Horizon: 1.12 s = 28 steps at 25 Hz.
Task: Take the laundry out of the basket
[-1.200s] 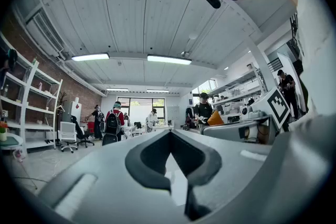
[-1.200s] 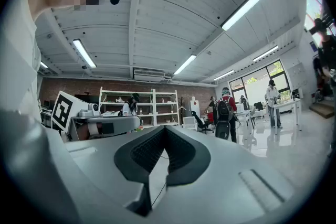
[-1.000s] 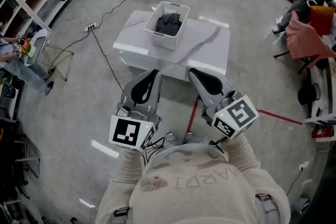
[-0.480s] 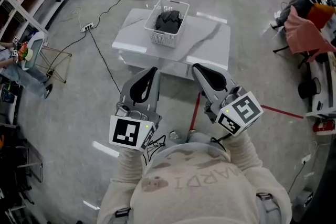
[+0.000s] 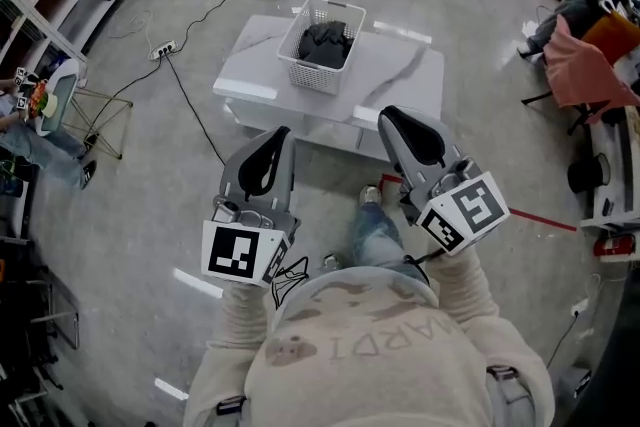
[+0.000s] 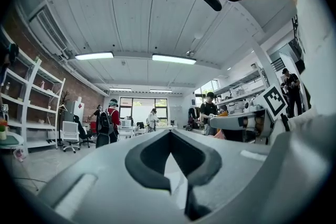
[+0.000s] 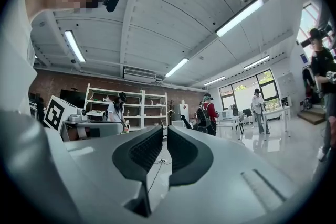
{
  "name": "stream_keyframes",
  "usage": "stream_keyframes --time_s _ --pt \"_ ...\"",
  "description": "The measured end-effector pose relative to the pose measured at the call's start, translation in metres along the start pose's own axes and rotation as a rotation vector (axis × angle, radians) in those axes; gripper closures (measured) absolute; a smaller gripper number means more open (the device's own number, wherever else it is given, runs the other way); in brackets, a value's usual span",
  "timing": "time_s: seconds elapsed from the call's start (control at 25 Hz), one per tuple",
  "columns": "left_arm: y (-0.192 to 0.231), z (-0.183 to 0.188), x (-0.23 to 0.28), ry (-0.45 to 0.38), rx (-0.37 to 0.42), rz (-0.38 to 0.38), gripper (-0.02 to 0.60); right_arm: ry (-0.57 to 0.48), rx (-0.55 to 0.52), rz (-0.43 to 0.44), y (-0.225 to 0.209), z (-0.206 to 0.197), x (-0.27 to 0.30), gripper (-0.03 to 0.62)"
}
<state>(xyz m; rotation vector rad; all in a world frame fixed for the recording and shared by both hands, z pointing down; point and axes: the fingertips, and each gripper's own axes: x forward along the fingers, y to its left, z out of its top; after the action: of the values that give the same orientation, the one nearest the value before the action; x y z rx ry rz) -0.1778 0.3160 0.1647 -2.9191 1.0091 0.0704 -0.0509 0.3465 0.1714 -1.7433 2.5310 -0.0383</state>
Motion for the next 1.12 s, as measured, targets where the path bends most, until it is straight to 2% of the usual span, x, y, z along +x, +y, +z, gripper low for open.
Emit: stream_keyframes --time_s 0.16,0.4,0.76,1.12 --pt "0.021 -0.001 0.027 -0.004 -0.009 0.034 0.581 0.0 0.008 0.029 -0.025 0.001 0.028 0.53" --pt "0.047 -0.004 0.092 -0.001 -0.007 0.106 0.581 0.019 0.004 0.079 -0.091 0.001 0.076 0.521" --pt "0.084 -0.004 0.192 -0.01 -0.003 0.25 0.58 0.046 -0.005 0.219 -0.185 0.006 0.155 0.512" --pt "0.107 -0.011 0.238 -0.001 -0.003 0.39 0.581 0.051 0.022 0.328 -0.246 -0.008 0.213 0.496"
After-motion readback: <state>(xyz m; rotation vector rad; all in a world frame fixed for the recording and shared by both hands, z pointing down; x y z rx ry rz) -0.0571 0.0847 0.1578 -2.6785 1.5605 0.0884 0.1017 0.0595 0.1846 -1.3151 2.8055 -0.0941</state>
